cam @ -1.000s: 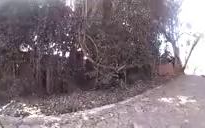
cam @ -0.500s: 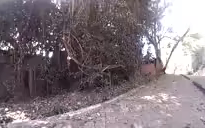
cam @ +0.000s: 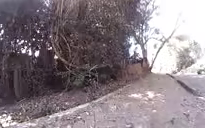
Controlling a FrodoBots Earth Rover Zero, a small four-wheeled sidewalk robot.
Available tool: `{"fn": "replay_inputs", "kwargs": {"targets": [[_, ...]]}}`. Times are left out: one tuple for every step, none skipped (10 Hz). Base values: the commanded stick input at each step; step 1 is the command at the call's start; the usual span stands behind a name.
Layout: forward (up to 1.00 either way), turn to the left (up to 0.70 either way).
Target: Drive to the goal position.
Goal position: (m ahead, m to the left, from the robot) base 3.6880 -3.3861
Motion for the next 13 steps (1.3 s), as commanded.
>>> {"fn": "replay_inputs", "kwargs": {"targets": [[0.00,-0.70],[0.00,-0.70],[0.00,-0.70],[0.00,-0.70],[0.00,-0.70],[0.00,-0.70],[0.00,-0.70],[0.00,-0.70],[0.00,-0.70],[0.24,0.00],[0.48,0.00],[0.70,0.00],[0.70,0.00]]}}
